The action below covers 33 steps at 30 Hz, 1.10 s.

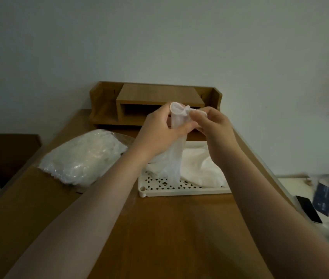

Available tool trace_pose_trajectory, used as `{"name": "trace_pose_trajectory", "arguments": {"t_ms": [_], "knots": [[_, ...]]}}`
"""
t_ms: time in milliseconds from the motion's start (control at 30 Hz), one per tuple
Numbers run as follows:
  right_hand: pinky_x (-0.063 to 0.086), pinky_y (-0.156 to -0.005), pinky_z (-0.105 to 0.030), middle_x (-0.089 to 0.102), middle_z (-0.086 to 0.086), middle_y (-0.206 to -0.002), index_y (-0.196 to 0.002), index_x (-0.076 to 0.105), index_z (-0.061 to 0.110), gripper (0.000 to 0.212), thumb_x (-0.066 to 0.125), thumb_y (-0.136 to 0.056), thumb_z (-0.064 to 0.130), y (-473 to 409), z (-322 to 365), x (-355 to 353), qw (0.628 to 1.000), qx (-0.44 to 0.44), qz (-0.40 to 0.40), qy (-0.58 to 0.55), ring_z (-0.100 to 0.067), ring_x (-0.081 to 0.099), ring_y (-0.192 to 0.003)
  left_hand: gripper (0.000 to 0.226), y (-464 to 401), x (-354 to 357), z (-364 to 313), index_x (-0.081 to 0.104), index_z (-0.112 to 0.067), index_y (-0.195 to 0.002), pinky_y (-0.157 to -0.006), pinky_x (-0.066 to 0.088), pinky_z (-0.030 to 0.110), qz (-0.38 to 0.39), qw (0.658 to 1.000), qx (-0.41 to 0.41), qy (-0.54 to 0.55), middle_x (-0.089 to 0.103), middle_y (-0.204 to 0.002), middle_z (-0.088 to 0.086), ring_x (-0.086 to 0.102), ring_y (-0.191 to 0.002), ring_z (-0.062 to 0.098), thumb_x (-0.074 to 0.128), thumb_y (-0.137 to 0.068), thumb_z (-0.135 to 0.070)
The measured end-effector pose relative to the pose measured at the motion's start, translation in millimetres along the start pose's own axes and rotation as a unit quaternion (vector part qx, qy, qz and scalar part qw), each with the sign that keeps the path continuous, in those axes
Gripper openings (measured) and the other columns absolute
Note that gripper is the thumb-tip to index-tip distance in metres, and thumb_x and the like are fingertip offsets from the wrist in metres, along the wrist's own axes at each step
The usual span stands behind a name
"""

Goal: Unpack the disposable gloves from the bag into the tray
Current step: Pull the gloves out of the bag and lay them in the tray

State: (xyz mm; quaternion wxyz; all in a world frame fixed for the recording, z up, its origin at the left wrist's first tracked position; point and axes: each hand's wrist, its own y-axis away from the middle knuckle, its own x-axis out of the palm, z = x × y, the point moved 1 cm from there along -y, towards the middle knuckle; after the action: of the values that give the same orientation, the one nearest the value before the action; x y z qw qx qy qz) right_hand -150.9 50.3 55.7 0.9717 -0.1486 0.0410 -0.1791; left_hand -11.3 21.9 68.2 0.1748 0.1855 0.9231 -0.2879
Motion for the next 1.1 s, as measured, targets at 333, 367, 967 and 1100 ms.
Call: {"name": "trace_pose_trajectory", "arguments": {"t_ms": [333,367,967,1100], "knots": [[0.055,-0.086,-0.041,0.067,-0.017,-0.112,-0.120,0.058,0.001,0.049,0.052,-0.092,0.041,-8,-1,-39,0.985,0.084,0.110,-0.100,-0.031,0.066,-0.101,0.019,-24,24,-13,0.067,-0.009,-0.093,-0.058,0.052,0.021,-0.044,0.983,-0.084,0.159,0.067,-0.081,0.002,0.063,-0.069,0.009,0.055,-0.095,-0.023],[0.054,-0.088,-0.041,0.067,-0.015,-0.114,-0.122,0.058,0.004,0.048,0.054,-0.091,0.041,-7,-2,-41,0.983,0.089,0.140,-0.079,-0.030,0.066,-0.103,0.018,-25,26,-15,0.066,-0.009,-0.094,-0.058,0.052,0.020,-0.051,0.979,-0.090,0.176,0.067,-0.082,0.002,0.064,-0.070,0.008,0.054,-0.095,-0.022],[0.054,-0.083,-0.040,0.068,-0.017,-0.089,-0.092,0.069,0.005,0.027,0.054,-0.096,0.027,-9,-26,-70,0.945,0.128,0.186,0.236,-0.022,0.061,-0.075,0.049,-5,34,47,0.057,-0.017,-0.113,-0.061,0.055,0.028,0.068,0.896,-0.322,0.298,0.066,-0.103,0.004,0.065,-0.091,0.019,0.069,-0.069,-0.035],[0.055,-0.080,-0.028,0.069,0.001,-0.084,-0.088,0.070,0.019,0.020,0.056,-0.094,0.031,-17,-32,-75,0.913,0.148,0.218,0.310,-0.016,0.066,-0.078,0.030,-10,45,55,0.053,-0.020,-0.119,-0.078,0.055,0.038,0.027,0.922,-0.335,0.195,0.060,-0.112,0.005,0.061,-0.099,0.024,0.060,-0.090,-0.023]]}}
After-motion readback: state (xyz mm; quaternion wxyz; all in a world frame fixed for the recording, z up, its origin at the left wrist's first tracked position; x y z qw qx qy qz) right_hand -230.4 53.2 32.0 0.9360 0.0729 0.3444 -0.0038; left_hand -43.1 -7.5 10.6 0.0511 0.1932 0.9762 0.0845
